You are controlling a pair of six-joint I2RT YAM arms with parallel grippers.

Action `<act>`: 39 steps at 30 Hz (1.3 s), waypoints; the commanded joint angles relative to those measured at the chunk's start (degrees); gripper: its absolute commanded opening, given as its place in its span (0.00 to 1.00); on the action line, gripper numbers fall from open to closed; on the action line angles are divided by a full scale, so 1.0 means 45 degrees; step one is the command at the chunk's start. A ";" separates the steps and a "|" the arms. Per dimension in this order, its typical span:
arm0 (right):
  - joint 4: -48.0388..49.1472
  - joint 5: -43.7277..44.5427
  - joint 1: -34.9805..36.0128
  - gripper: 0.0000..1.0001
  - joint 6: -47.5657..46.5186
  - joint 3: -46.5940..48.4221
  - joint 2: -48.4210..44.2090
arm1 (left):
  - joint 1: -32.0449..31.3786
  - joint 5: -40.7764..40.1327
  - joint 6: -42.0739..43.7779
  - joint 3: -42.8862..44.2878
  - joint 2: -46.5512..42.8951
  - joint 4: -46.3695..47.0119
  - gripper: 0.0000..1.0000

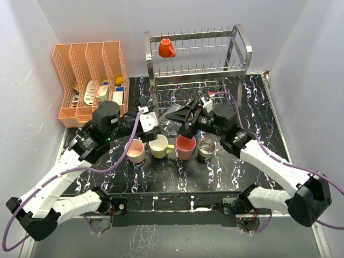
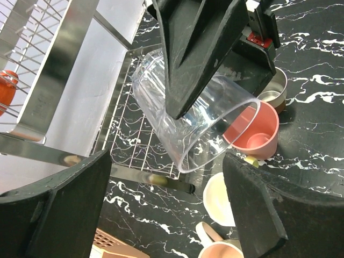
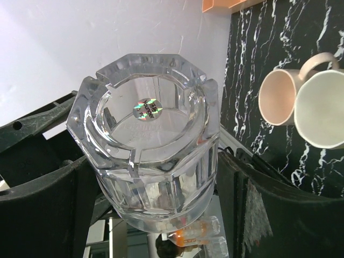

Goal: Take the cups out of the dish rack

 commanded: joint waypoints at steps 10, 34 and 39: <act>0.4494 -0.0127 0.1266 0.19 0.2371 -0.0598 0.0853 | -0.0092 -0.0876 -0.0507 -0.0768 -0.0761 0.0276 0.50; -0.0079 -0.0367 -0.1928 0.98 -0.1400 -0.2527 -0.1477 | 0.0082 -0.2292 -0.1947 0.1544 0.0109 -0.2273 0.00; -0.2663 -0.0335 -0.3838 0.98 -0.3472 -0.1338 -0.2392 | 0.0092 -0.0601 -0.1069 0.2715 0.0655 -0.3700 0.00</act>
